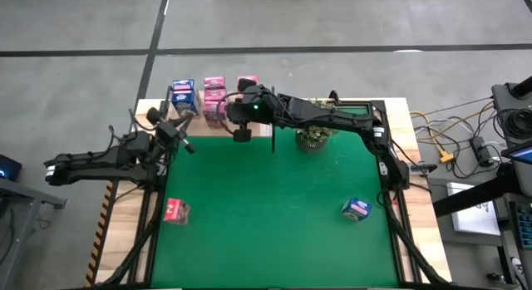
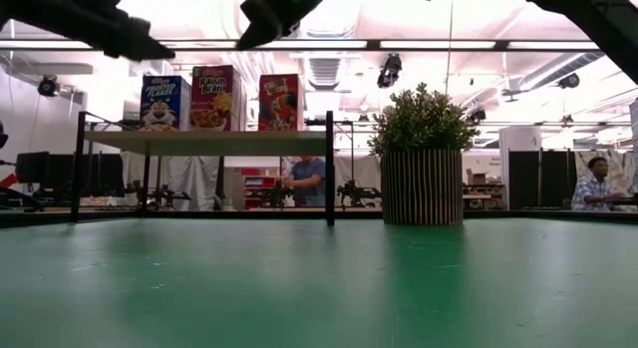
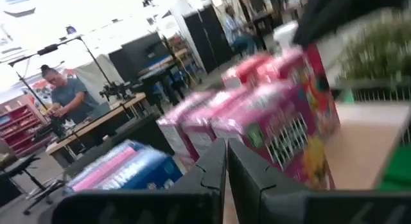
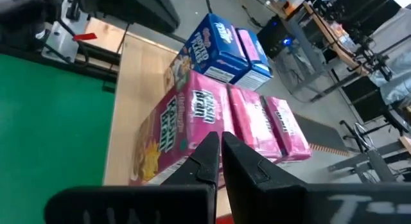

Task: Stack cereal on shelf
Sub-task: Put the pink cereal box on the shelf

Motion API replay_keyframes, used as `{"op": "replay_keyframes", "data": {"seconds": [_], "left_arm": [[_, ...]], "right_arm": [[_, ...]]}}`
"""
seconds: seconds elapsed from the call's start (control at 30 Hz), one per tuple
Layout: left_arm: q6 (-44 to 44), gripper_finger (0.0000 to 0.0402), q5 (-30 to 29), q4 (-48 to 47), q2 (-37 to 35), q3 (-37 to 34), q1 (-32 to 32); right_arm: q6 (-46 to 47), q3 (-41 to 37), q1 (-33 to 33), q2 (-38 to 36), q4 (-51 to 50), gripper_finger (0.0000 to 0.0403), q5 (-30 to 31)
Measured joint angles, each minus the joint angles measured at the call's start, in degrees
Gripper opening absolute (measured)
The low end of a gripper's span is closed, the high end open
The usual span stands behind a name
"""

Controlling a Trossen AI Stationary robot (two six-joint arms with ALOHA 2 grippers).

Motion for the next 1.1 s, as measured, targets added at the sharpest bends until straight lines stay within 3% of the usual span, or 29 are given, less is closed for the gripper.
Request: {"op": "replay_keyframes", "data": {"seconds": [0.17,0.5,0.7,1.1], "left_arm": [[1.1,0.0,-0.02,-4.62,2.32,0.0,0.53],[0.49,0.0,-2.5,-4.13,7.65,0.0,2.86],[0.45,0.0,-2.5,-3.02,10.49,0.0,2.86],[0.04,0.0,-2.47,-1.28,11.54,0.0,2.9]], "right_arm": [[-0.02,0.0,0.44,0.0,0.12,0.0009,-0.09],[-0.65,-0.02,0.41,0.01,1.06,0.0009,-1.23],[0.03,-0.11,0.17,0.42,4.68,0.0009,-6.57],[0.01,-0.3,-0.61,2.25,5.5,0.0009,-6.54]]}}
